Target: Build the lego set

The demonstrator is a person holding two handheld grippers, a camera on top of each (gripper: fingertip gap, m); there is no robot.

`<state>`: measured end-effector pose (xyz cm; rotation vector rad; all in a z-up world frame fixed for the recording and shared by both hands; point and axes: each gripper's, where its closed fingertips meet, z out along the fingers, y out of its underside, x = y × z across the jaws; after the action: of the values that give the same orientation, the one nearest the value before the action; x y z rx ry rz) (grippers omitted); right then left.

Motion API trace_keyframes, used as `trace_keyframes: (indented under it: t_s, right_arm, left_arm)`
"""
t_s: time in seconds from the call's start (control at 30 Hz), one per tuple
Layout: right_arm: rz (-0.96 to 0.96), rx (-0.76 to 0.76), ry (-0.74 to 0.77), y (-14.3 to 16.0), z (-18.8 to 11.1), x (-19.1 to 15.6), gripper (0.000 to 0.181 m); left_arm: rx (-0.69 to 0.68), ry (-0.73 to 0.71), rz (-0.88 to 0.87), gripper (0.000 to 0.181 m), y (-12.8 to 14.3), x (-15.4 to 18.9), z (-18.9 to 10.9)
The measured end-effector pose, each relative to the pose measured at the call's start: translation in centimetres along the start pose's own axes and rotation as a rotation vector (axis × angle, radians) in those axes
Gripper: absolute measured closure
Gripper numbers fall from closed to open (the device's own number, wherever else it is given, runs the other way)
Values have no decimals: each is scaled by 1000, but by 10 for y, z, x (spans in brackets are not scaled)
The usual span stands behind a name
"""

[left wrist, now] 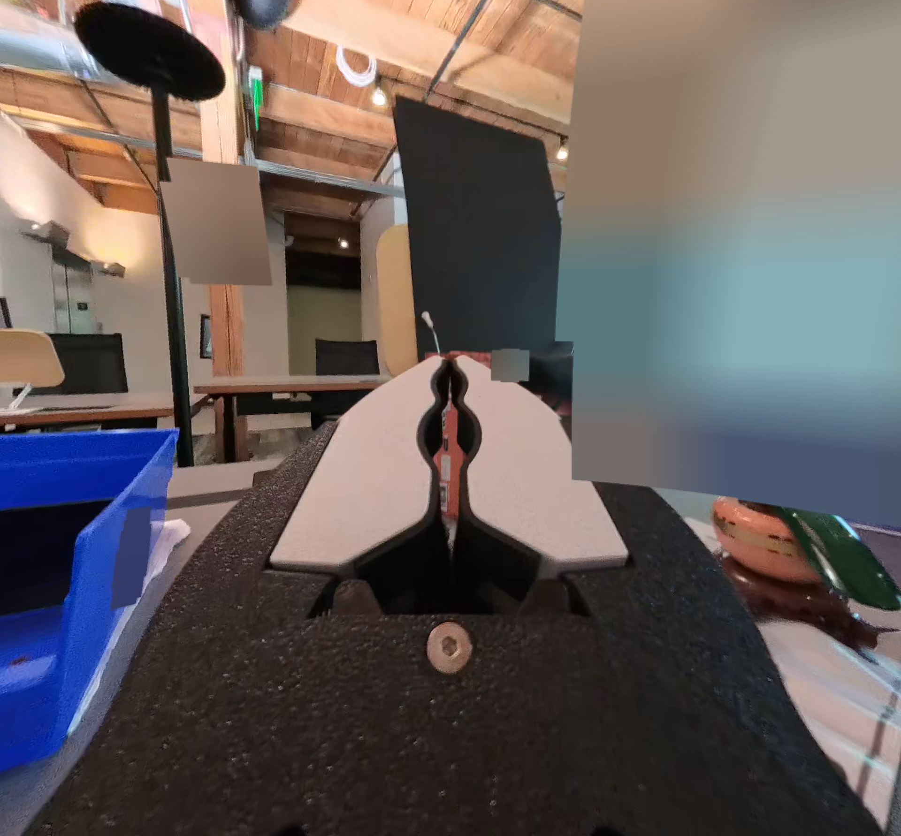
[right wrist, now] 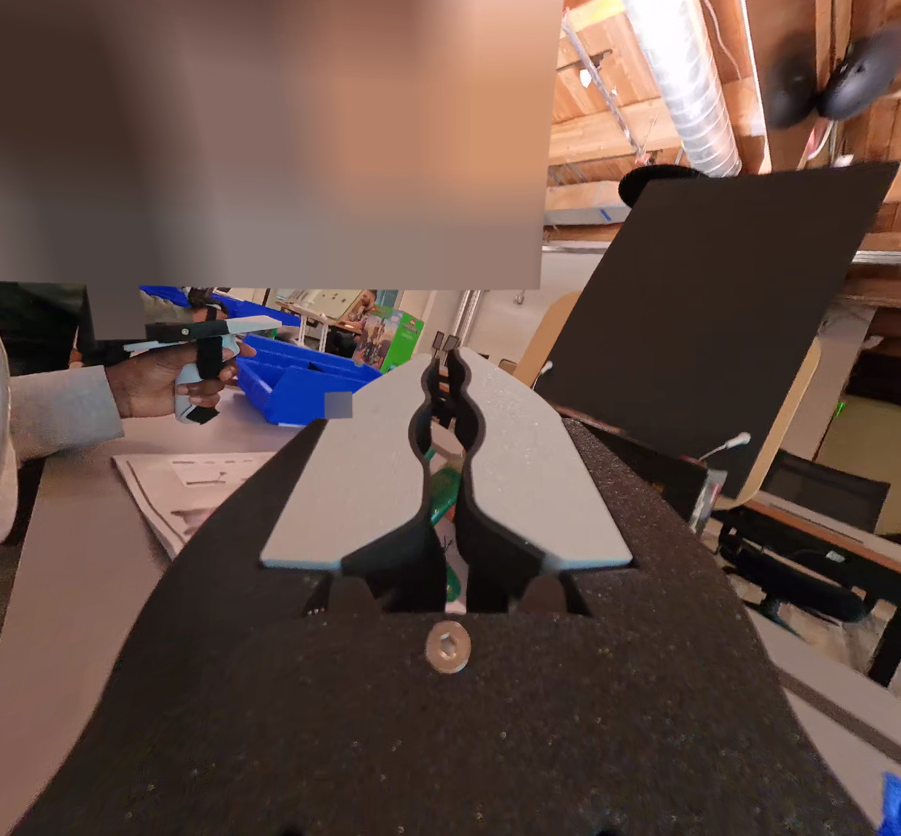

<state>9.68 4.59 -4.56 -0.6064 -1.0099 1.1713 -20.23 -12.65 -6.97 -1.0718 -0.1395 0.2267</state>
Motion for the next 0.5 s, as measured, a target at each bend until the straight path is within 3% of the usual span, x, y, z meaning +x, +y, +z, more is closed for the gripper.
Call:
trace_keyframes:
  t_s: [0.03,0.2,0.5]
  right_arm:
    - [-5,-14,7,12,-1,0,178]
    - [3,-46,245,61,-20,29,176]
    - [-49,-162,142,79,-10,14,175]
  left_arm:
    - [-30,0,6,181,9,-2,0]
    - [-126,-23,40,179,38,-3,-1]
    - [-159,-56,33,176,45,-9,-1]
